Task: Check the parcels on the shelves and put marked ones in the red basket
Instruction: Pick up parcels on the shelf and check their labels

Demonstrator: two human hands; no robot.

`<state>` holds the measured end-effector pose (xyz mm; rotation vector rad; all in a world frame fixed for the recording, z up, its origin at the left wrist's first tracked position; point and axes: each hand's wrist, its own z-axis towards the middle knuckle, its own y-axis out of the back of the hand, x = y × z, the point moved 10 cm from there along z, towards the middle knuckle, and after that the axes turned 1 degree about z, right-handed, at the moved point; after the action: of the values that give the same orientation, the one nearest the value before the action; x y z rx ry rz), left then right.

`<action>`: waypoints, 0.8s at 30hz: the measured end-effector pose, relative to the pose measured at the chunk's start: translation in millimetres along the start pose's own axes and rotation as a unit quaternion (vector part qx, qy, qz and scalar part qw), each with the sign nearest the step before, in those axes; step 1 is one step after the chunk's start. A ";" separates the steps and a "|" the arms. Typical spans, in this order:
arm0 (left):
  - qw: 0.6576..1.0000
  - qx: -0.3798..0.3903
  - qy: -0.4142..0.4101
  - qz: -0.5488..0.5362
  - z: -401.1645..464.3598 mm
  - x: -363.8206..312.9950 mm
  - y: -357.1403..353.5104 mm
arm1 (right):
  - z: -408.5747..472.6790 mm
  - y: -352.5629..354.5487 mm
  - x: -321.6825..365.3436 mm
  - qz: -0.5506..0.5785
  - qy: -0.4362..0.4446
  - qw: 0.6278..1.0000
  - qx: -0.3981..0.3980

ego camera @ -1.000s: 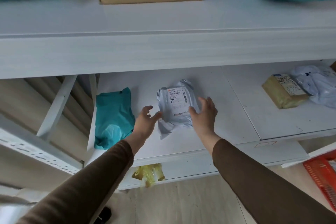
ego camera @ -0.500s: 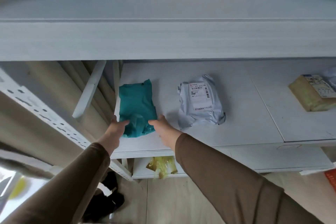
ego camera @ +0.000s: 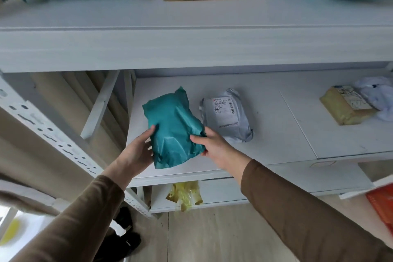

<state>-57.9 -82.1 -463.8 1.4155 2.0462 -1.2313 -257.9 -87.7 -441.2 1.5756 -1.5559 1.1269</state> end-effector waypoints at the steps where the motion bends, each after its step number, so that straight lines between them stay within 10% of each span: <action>1: 1.000 0.023 -0.004 -0.006 -3.5 -2.1 -13.5 | -7.2 9.4 6.8 -0.008 0.012 1.000 0.005; 15: 0.994 0.109 0.020 -0.016 -18.9 20.1 -104.5 | -91.4 40.6 92.7 -0.083 0.173 0.981 -0.018; 20: 0.978 0.038 -0.164 0.123 -32.9 -23.0 -116.2 | -92.6 75.6 83.6 -0.095 0.152 0.981 -0.078; 24: 0.898 0.051 -0.292 0.325 -62.9 -47.2 -148.8 | -84.3 86.4 54.8 -0.037 0.081 0.993 -0.074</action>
<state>-158.3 -75.1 -328.9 1.3789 1.0011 -1.2534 -358.4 -43.7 -366.9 1.3968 -1.4287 1.0463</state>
